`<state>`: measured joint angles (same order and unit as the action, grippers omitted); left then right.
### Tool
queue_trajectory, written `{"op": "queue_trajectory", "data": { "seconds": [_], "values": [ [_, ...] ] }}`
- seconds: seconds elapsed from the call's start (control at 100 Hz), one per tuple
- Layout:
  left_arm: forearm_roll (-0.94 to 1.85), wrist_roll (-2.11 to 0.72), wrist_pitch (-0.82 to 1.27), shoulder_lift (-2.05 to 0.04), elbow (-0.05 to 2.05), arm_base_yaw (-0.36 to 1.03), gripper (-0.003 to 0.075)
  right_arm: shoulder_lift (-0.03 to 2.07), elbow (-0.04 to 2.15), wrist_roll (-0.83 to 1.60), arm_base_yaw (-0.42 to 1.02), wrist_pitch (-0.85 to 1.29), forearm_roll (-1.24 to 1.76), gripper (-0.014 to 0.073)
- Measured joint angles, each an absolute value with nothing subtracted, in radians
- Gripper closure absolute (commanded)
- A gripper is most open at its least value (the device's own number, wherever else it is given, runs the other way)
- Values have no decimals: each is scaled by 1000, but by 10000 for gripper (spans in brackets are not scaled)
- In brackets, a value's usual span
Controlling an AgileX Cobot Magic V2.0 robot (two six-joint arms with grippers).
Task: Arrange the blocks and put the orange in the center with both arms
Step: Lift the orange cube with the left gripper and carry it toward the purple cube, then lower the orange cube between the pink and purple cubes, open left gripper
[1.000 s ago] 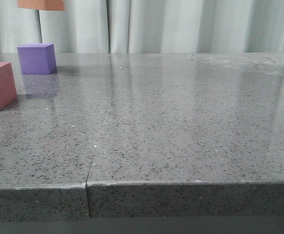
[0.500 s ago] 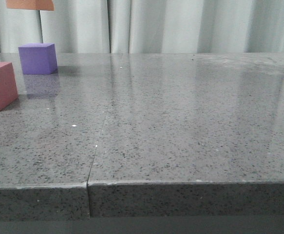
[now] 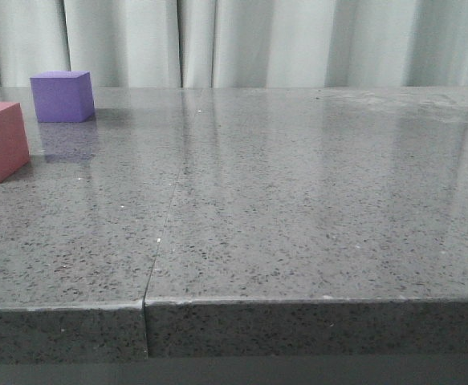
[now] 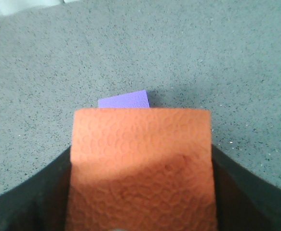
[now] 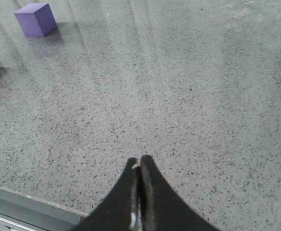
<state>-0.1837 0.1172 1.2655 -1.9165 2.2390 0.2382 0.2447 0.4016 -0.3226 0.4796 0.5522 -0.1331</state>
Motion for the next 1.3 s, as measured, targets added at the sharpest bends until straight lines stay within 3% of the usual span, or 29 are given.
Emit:
{"op": "queue_trajectory", "data": {
  "seconds": [0.3, 0.77, 1.3],
  "values": [
    [-191, 140, 1242, -1784, 2017, 238, 384, 245, 402, -323, 480, 552, -133, 663],
    [-239, 338, 865, -1677, 1568, 238, 384, 245, 402, -323, 480, 552, -133, 663],
    [-303, 367, 690, -1765, 1435, 238, 384, 245, 402, -323, 480, 552, -133, 663]
  ]
}}
